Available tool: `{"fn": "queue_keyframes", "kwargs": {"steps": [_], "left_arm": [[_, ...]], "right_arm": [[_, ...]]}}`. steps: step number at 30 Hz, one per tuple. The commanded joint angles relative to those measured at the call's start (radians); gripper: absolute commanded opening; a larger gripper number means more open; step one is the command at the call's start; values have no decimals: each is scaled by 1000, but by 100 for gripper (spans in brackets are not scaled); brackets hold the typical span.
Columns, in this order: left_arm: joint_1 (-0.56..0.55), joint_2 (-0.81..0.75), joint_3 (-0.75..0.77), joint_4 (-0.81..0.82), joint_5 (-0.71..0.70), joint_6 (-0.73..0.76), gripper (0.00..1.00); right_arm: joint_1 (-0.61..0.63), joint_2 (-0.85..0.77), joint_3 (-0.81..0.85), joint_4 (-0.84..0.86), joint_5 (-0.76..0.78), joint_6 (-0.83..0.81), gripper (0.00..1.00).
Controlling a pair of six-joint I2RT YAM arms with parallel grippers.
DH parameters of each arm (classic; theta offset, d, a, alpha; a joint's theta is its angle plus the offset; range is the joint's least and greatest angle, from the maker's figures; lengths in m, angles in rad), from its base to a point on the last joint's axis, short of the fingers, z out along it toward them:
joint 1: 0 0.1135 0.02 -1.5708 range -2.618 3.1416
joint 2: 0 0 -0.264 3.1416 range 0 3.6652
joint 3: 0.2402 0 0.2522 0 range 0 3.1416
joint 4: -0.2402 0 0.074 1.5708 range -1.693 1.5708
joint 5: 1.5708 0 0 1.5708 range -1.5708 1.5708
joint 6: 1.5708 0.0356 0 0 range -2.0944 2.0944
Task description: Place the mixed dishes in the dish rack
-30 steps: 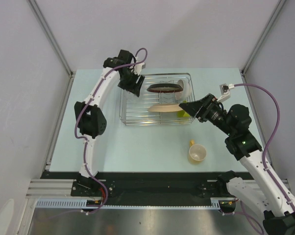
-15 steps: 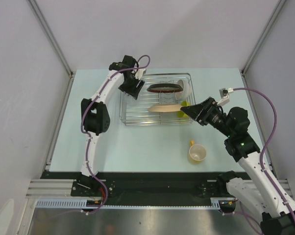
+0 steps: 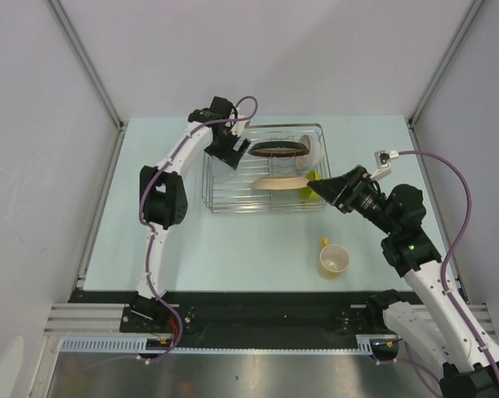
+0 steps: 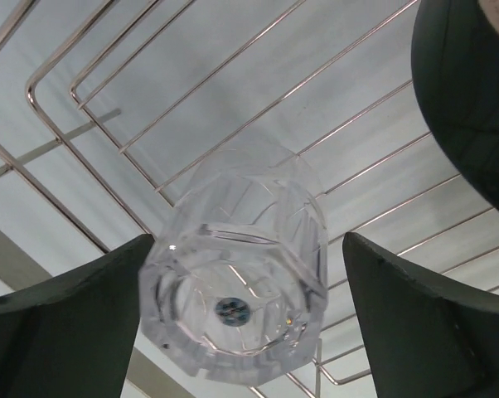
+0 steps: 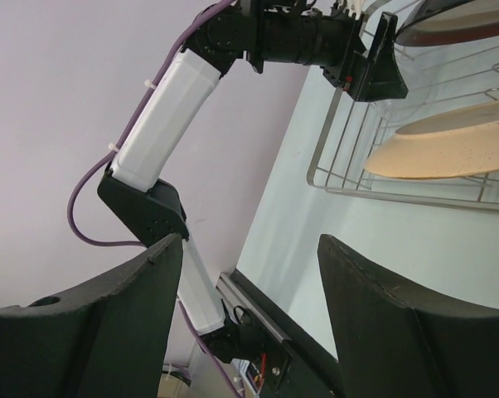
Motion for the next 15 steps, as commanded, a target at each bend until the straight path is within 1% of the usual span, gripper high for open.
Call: {"fn": "queue_keyframes", "kwargs": {"steps": [1,5,11,12,13,14,15], "left_arm": [[-8,-3,-6,44,-19,8,100],[-8,-64,-9,36,-1,-1,100],[-6,-229,-72,42,34,-8,100],[-6,-275,-81,39,39,-6,100],[-6,-303,-87,35,43,-8,100],[-6,-329,-104,29,45,-6,100],[-5,-381,-115,25,46,-2,100]], "right_arm": [[-3,-21,-11,28,-20,5,72],[-5,-20,-11,4,-26,-22,72],[-5,-3,16,-168,-19,-157,74],[3,0,30,-239,0,-177,74],[13,6,45,-287,13,-230,74],[33,22,93,-341,38,-252,73],[91,34,122,-452,97,-266,72]]}}
